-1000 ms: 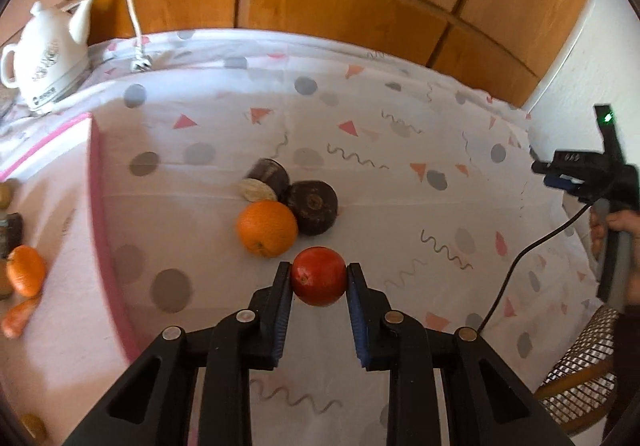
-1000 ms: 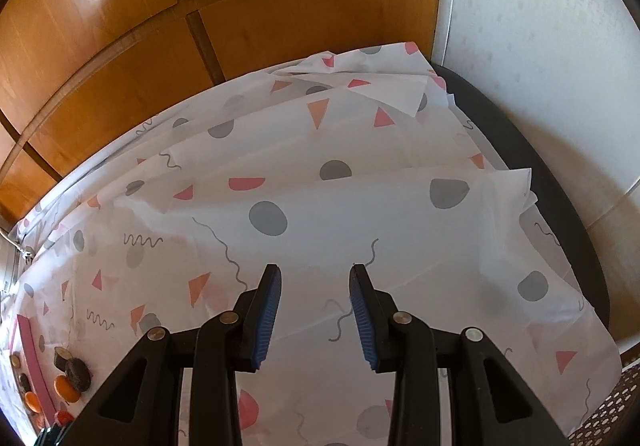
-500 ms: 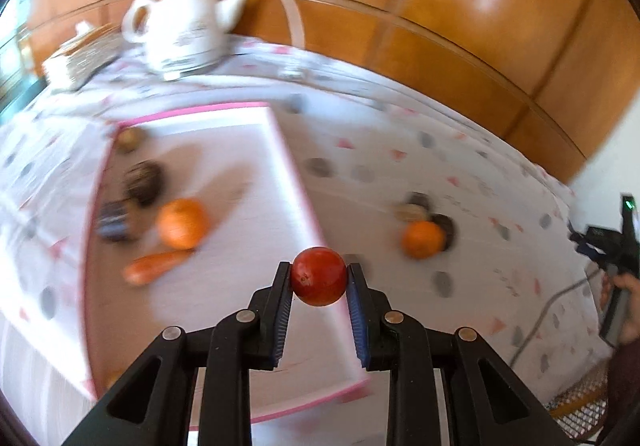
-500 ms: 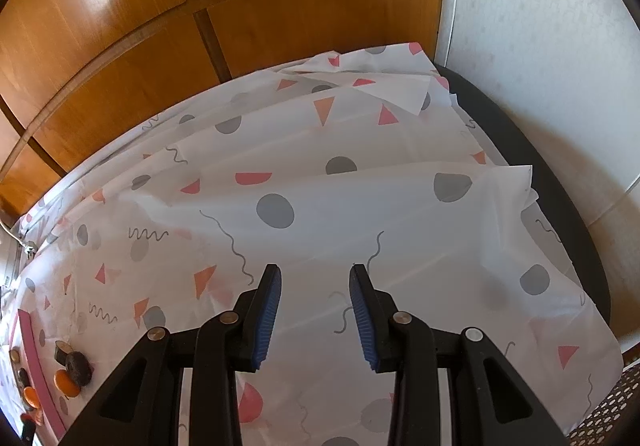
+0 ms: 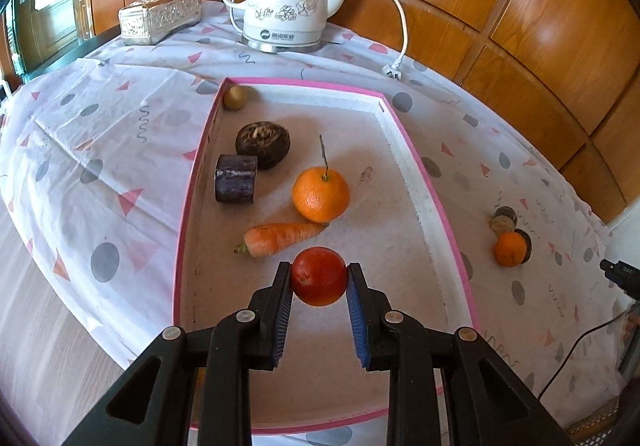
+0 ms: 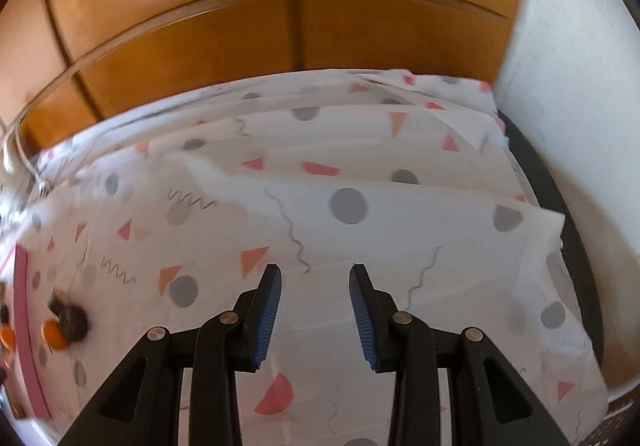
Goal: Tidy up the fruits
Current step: 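Carry the red tomato over the pink tray with the left gripper, then lower the red tomato into the pink tray and open the left gripper, then reach the right gripper to the dark round fruit beside the orange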
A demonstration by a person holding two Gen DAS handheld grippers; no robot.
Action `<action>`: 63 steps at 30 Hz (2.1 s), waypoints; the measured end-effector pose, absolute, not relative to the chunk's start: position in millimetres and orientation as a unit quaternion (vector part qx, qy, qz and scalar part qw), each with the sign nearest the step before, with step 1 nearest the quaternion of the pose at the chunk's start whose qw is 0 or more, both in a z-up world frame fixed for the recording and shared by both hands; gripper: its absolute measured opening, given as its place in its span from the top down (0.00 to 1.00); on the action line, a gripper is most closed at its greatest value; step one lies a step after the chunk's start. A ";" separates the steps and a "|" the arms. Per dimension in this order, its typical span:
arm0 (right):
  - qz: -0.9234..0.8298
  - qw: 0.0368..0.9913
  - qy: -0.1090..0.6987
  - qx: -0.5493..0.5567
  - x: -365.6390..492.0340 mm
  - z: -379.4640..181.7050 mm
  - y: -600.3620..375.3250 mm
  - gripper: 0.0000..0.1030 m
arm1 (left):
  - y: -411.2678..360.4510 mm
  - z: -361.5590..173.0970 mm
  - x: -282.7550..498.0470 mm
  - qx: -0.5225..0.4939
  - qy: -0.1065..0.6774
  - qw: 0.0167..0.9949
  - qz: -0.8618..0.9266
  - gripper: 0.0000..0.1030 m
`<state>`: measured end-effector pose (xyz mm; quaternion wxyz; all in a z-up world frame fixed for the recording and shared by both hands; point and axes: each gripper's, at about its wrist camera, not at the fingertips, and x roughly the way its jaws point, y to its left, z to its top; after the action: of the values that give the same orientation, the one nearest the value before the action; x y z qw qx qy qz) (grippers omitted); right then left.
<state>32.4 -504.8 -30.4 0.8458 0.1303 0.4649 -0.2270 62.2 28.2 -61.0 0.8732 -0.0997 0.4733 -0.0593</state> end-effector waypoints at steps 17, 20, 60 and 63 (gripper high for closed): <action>-0.121 0.875 0.462 0.082 47.9 -29.5 -459.6 0.65 | 32.1 -75.5 61.2 -0.086 0.482 0.871 -0.038 0.74; -0.089 0.878 0.464 0.083 49.8 -29.8 -449.5 0.65 | 33.3 -75.8 60.2 -0.086 0.482 0.871 -0.034 0.74; 0.106 0.857 0.504 0.000 84.5 -58.1 -289.3 0.66 | 19.5 -33.5 27.7 -0.047 0.405 0.912 -0.039 0.24; 0.101 0.853 0.510 -0.037 91.5 -65.4 -279.1 0.66 | 23.1 -33.0 25.7 -0.052 0.405 0.912 -0.039 0.24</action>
<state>91.5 -279.1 -65.4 0.8533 -0.0366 0.5102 0.1008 25.7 23.1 -33.0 0.9122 -0.0518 0.4045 -0.0388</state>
